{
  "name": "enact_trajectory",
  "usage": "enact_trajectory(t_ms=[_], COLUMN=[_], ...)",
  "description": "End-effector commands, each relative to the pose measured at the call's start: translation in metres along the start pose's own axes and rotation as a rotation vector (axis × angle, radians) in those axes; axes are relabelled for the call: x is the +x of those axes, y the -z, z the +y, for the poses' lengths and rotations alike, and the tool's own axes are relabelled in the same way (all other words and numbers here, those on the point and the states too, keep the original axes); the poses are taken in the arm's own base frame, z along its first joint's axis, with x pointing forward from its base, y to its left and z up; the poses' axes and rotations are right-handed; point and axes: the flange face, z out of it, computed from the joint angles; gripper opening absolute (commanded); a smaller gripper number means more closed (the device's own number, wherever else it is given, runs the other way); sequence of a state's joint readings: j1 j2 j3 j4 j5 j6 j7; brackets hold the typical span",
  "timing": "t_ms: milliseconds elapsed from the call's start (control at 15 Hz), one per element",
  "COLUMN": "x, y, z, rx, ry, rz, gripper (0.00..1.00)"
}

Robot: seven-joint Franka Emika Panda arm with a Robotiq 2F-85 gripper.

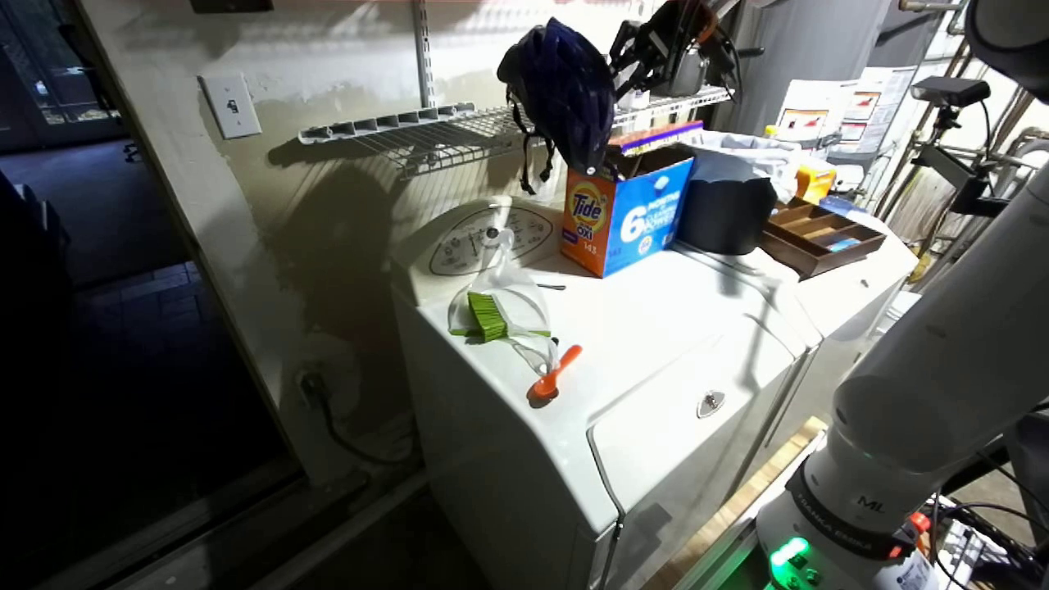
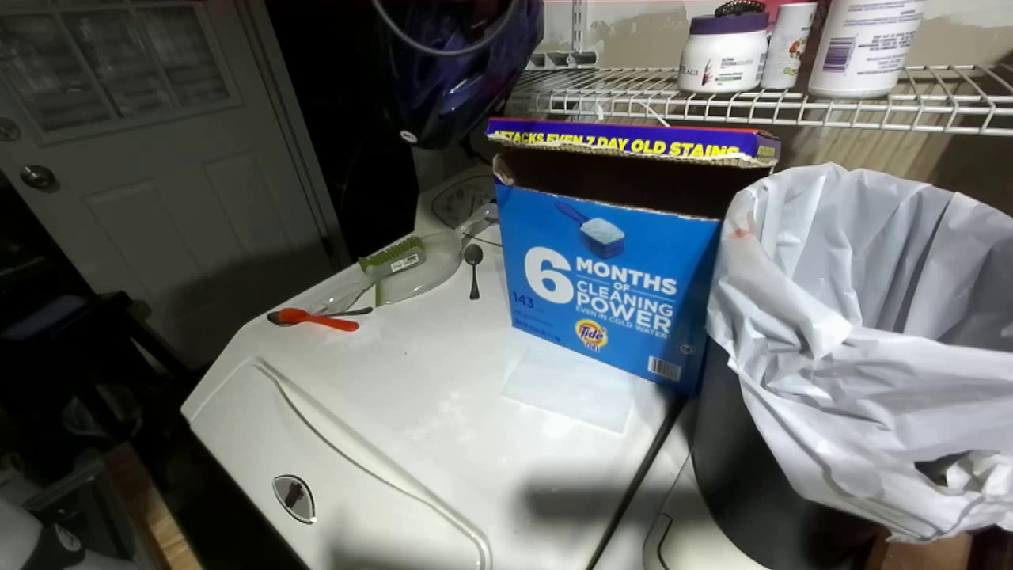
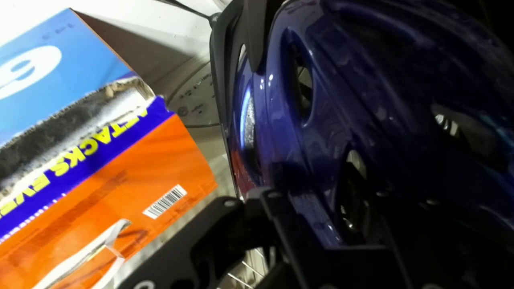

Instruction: Put the helmet on the shelf

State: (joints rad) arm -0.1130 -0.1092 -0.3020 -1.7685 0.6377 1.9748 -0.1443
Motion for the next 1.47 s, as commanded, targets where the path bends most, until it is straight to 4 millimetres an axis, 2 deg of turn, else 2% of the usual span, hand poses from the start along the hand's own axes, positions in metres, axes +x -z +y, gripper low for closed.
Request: enact_trajectory(t_ms=[0, 333, 667, 1067, 1400], x=[0.046, 0.084, 0.103, 0.122, 0.134], y=[-0.015, -0.040, -0.059, -0.074, -0.088], z=[-0.028, -0.057, -0.077, -0.090, -0.088], rx=[-0.023, -0.092, -0.217, -0.315, -0.311], ry=[0.015, 0.097, 0.231, 0.330, 0.304], rz=[0.059, 0.140, 0.168, 0.241, 0.263], gripper=[0.12, 0.12, 0.12, 0.12, 0.12])
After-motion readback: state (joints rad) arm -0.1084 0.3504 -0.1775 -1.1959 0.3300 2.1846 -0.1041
